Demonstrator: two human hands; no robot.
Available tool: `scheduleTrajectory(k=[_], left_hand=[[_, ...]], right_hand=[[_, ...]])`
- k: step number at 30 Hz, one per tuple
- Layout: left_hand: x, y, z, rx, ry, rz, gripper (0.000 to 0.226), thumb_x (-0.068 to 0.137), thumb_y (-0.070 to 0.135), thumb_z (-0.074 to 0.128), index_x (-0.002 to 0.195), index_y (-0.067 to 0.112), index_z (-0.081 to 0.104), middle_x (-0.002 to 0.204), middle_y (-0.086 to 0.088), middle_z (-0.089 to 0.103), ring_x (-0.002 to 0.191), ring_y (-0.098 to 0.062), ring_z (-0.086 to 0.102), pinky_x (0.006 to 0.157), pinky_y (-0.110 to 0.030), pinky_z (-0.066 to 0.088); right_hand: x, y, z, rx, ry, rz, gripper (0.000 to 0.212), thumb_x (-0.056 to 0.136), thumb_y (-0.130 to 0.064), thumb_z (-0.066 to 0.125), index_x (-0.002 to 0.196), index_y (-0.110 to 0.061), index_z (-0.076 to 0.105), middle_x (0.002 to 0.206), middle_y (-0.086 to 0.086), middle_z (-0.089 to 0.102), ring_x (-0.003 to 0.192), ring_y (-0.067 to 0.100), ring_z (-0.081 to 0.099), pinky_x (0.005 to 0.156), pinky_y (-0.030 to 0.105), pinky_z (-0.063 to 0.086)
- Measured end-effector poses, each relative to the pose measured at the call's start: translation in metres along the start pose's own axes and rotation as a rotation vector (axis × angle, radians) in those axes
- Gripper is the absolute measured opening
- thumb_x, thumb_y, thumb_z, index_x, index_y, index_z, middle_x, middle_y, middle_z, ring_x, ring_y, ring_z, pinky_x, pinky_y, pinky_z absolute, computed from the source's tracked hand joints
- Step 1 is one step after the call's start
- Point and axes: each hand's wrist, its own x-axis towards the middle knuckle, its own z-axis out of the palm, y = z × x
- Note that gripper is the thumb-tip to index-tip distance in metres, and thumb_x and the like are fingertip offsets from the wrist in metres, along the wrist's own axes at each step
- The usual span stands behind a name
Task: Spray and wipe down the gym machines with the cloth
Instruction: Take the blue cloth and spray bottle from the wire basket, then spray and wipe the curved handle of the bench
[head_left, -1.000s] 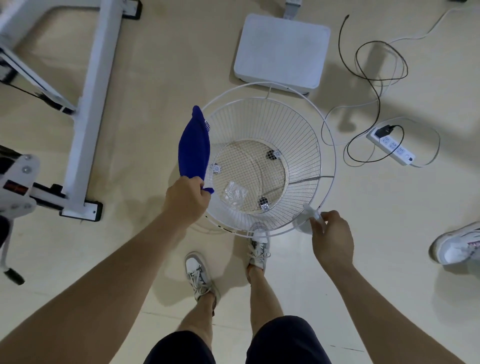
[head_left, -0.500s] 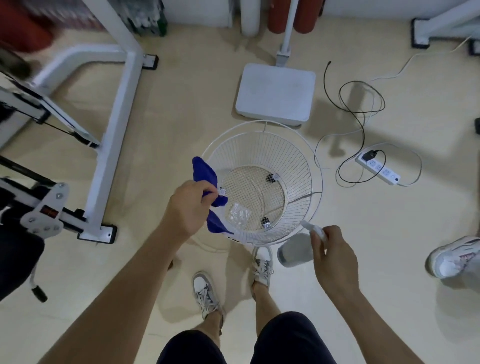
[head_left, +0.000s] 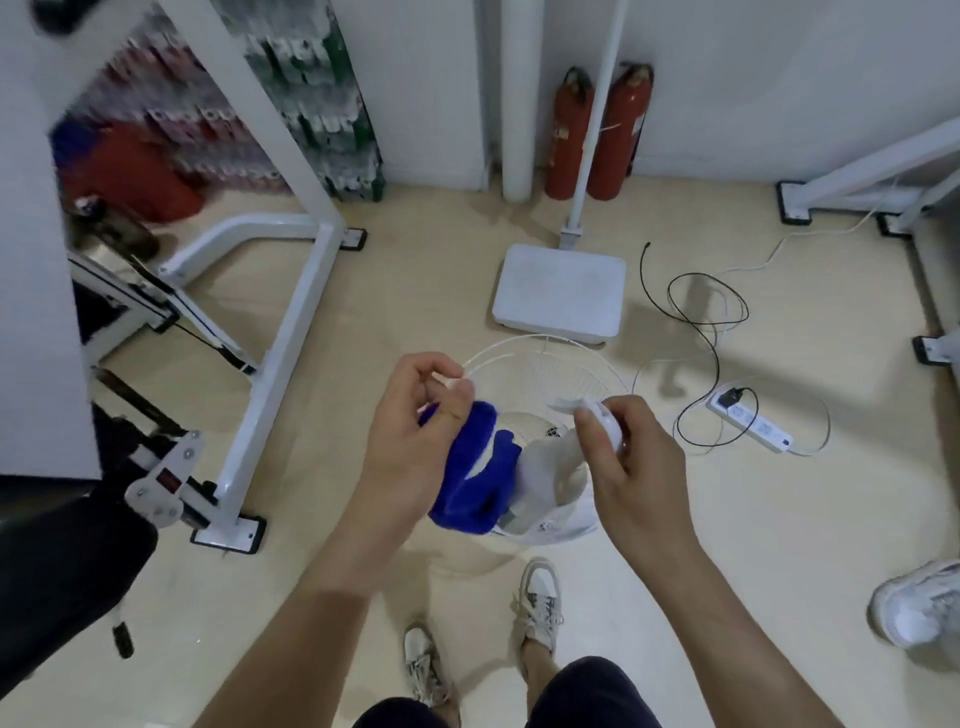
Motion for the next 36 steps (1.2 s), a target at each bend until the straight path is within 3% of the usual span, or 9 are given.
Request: scheduleTrajectory(k=[4,7,12,16,19,21,30,33,36], left_hand=[[-0.022,0.013,-0.005,0.261,-0.292,-0.041,0.072,0.056,0.057,0.076,0.121,0.049,0.048,0.104,0.022,0.049,0.079,-0.004,0.053,0.077,-0.024,0.051],[-0.039,0.028,-0.009,0.488,-0.368,0.001,0.103,0.053,0.059,0.081,0.142,0.047,0.029,0.128,0.032,0.039,0.106,0.004,0.050,0.093,-0.025,0.047],[-0.061,0.049,-0.031,0.571,-0.279,0.098,0.075,0.052,0.065,0.073,0.119,0.048,0.044,0.101,0.023,0.064,0.089,0.002,0.061,0.079,-0.030,0.053],[-0.077,0.052,-0.071,0.451,-0.275,0.036,0.065,0.053,0.058,0.078,0.111,0.048,0.050,0.092,0.023,0.067,0.082,0.006,0.063,0.074,-0.027,0.056],[-0.094,0.049,-0.110,0.437,-0.329,0.043,0.067,0.053,0.057,0.078,0.113,0.045,0.052,0.096,0.022,0.067,0.086,0.005,0.063,0.076,-0.029,0.057],[-0.103,0.047,-0.129,0.413,-0.370,0.035,0.069,0.053,0.055,0.079,0.116,0.042,0.053,0.097,0.020,0.068,0.088,0.004,0.064,0.078,-0.031,0.057],[-0.145,0.046,-0.216,0.306,-0.429,0.023,0.048,0.066,0.022,0.085,0.101,0.043,0.058,0.095,0.026,0.068,0.088,0.007,0.064,0.068,-0.010,0.048],[-0.161,0.044,-0.237,0.265,-0.434,-0.009,0.046,0.066,0.016,0.084,0.102,0.035,0.062,0.096,0.015,0.072,0.091,-0.003,0.068,0.076,-0.021,0.055],[-0.179,0.041,-0.251,0.205,-0.396,-0.023,0.048,0.067,0.010,0.084,0.107,0.028,0.064,0.101,0.012,0.072,0.096,-0.004,0.067,0.082,-0.023,0.055]], right_hand=[[0.010,-0.064,-0.006,0.059,0.070,-0.150,0.027,0.091,-0.045,0.053,0.074,-0.025,0.046,0.067,-0.015,0.056,0.058,0.001,0.049,0.053,0.013,0.036],[0.014,-0.108,-0.008,0.184,0.145,-0.236,0.041,0.090,-0.052,0.048,0.075,-0.014,0.048,0.067,-0.005,0.053,0.057,0.006,0.046,0.052,0.015,0.036],[-0.006,-0.162,0.010,0.349,0.079,-0.254,0.048,0.083,-0.055,0.051,0.082,-0.006,0.052,0.075,0.014,0.056,0.066,0.019,0.052,0.060,0.016,0.042],[-0.028,-0.186,0.020,0.462,-0.357,-0.127,0.044,0.070,-0.061,0.059,0.106,-0.035,0.063,0.106,-0.007,0.066,0.085,0.012,0.065,0.072,0.020,0.052],[-0.048,-0.204,0.031,0.394,-0.638,-0.143,0.032,0.082,-0.037,0.068,0.112,-0.027,0.069,0.121,-0.001,0.069,0.110,0.018,0.066,0.094,0.043,0.054],[-0.063,-0.215,0.041,0.392,-0.696,-0.151,0.029,0.085,-0.025,0.065,0.113,-0.017,0.067,0.120,0.003,0.070,0.109,0.023,0.069,0.095,0.050,0.050],[-0.133,-0.250,0.102,0.245,-0.635,-0.244,0.036,0.085,-0.017,0.075,0.113,-0.030,0.058,0.117,-0.011,0.067,0.093,0.024,0.073,0.094,0.052,0.053],[-0.159,-0.253,0.120,0.173,-0.524,-0.326,0.029,0.087,-0.024,0.072,0.108,-0.039,0.059,0.111,-0.017,0.066,0.097,0.012,0.069,0.090,0.037,0.054],[-0.182,-0.256,0.131,0.090,-0.505,-0.376,0.032,0.089,-0.025,0.069,0.112,-0.043,0.056,0.088,-0.003,0.068,0.079,0.009,0.066,0.070,0.020,0.052]])
